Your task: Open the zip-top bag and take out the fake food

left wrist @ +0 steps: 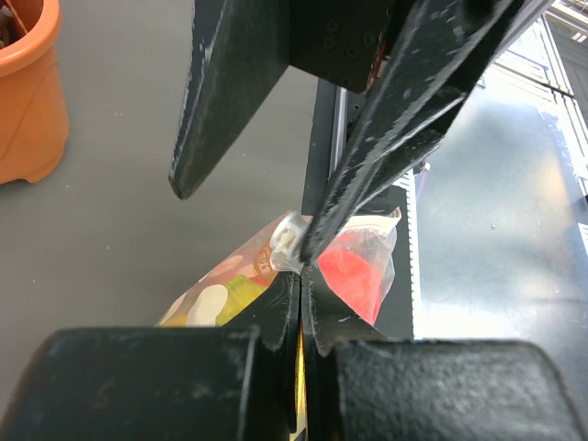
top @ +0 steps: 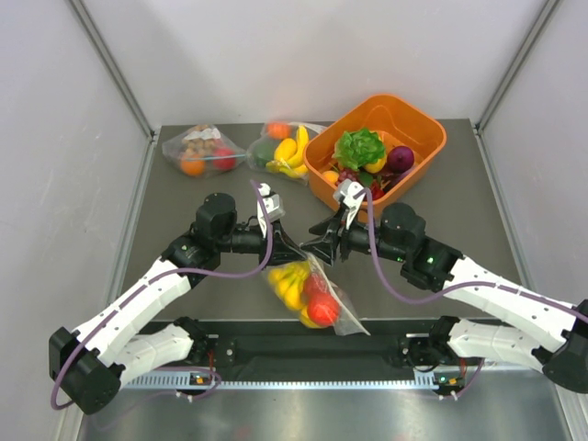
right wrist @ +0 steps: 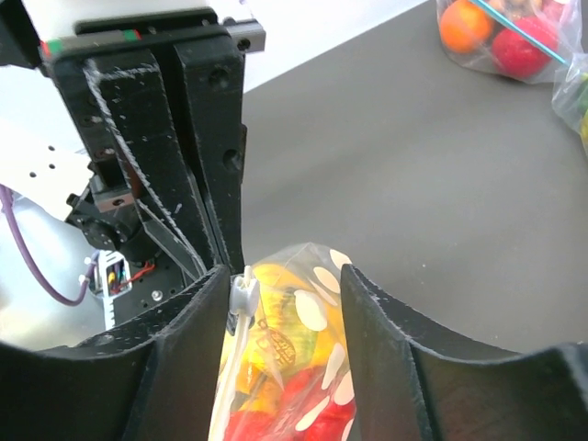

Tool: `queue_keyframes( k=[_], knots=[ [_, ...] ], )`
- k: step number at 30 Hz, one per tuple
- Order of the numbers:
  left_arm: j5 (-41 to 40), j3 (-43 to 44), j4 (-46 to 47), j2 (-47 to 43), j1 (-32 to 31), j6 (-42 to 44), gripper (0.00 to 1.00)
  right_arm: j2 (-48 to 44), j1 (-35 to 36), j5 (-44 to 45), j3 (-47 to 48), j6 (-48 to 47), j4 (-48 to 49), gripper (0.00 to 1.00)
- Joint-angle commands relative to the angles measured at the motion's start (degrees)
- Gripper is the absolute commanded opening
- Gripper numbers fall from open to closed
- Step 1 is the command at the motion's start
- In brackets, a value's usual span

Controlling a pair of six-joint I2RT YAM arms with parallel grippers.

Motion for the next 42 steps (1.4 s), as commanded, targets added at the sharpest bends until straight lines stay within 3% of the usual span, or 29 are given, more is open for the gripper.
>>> queue_keyframes(
  k=[1, 7, 12, 15, 20, 35, 42],
  knots=[
    [1.1, 0.4, 3.2, -0.5, 0.0, 0.3, 0.0, 0.9, 1.0, 0.9, 0.0, -0.3, 0.3, 0.5],
    [0.9, 0.4, 3.2, -0.4, -0.1, 0.4, 0.0, 1.6, 1.3, 0.7, 0.1, -0.6, 0.4, 0.41],
    [-0.1, 0.5, 2.8, -0.1, 0.0, 0.5, 0.0, 0.9, 1.6, -0.1, -0.1, -0.9, 1.1, 0.13],
    [-2.8, 0.5, 2.4, -0.5, 0.0, 0.9, 0.0, 0.2, 1.7, -0.1, -0.5, -1.0, 0.8, 0.04],
    [-7.7, 0.2, 1.9, -1.6, 0.0, 1.3, 0.0, -1.4, 1.8, 0.0, -1.8, -1.0, 0.0, 0.01],
    [-12.5, 0.0, 1.2, -3.1, 0.5, 1.9, 0.0, -3.3, 2.0, 0.5, -5.8, -0.3, -0.4, 0.0],
    [-19.9, -0.4, 0.8, -4.3, 0.7, 1.9, 0.0, -6.2, 2.1, 1.6, -8.7, 0.7, -1.5, 0.0]
  ],
)
